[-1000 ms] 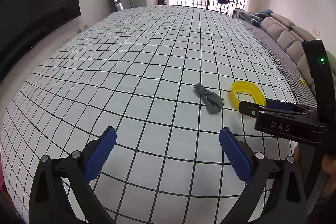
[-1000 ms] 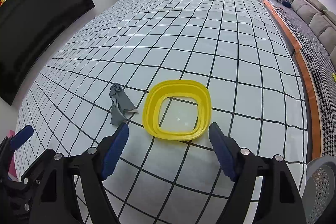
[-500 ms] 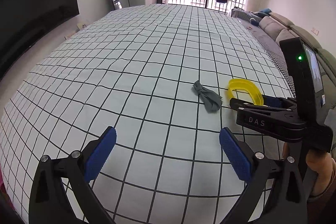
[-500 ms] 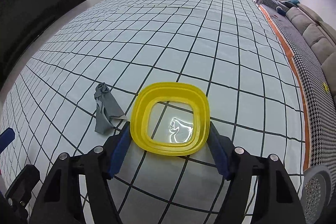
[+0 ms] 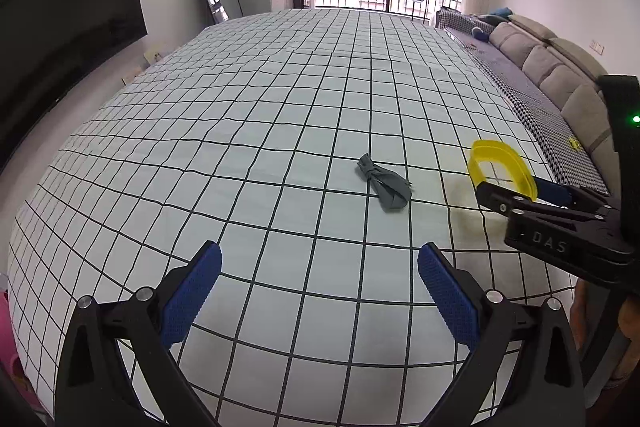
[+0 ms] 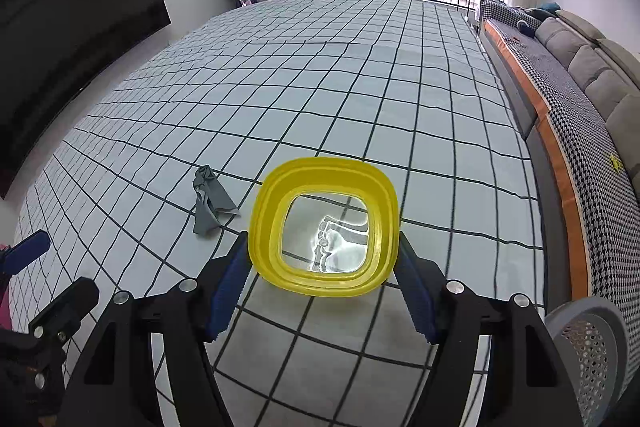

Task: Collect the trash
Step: 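Hold the yellow ring in the right tool while the left tool grasps the grey glove, then carry the ring and glove over the grey basket with both tools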

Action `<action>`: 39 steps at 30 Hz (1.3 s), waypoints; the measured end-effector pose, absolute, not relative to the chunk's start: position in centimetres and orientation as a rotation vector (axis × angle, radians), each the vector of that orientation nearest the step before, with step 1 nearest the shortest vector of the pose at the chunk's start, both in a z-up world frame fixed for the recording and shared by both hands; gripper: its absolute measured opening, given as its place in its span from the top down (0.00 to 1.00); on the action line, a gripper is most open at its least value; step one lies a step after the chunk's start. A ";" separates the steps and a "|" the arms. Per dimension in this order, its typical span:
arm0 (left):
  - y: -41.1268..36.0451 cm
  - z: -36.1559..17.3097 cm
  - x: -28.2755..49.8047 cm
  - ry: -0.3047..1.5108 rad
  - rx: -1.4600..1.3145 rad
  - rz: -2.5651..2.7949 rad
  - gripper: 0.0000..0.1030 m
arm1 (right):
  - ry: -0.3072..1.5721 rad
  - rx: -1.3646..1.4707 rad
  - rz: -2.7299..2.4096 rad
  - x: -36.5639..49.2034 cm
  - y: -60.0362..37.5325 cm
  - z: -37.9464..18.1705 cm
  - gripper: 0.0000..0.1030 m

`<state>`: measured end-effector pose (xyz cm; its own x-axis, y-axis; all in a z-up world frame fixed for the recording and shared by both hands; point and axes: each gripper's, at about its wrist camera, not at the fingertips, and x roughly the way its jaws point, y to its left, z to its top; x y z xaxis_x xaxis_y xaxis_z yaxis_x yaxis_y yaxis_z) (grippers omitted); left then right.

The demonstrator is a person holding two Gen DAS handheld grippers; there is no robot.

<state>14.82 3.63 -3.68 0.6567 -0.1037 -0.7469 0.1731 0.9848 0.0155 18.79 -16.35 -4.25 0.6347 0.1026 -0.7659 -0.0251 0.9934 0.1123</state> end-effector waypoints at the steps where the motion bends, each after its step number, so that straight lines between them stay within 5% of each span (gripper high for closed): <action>1: 3.5 -3.6 14.9 0.840 0.088 -0.158 0.06 | 0.871 0.100 0.069 18.2 -16.8 -4.0 0.35; 25: -0.6 -8.8 25.0 0.954 0.082 -0.091 0.09 | 0.840 0.203 -0.030 7.0 -22.3 -4.2 0.35; 29: -1.4 -8.9 25.3 0.968 0.086 -0.114 0.31 | 0.842 0.217 -0.038 6.1 -22.1 -4.2 0.35; 34: -2.2 -8.5 24.7 0.955 0.084 -0.177 0.79 | 0.844 0.233 -0.052 5.7 -22.7 -4.3 0.35; 39: -2.4 -8.1 23.4 0.956 0.061 -0.213 0.88 | 0.842 0.245 -0.061 5.0 -23.1 -4.6 0.35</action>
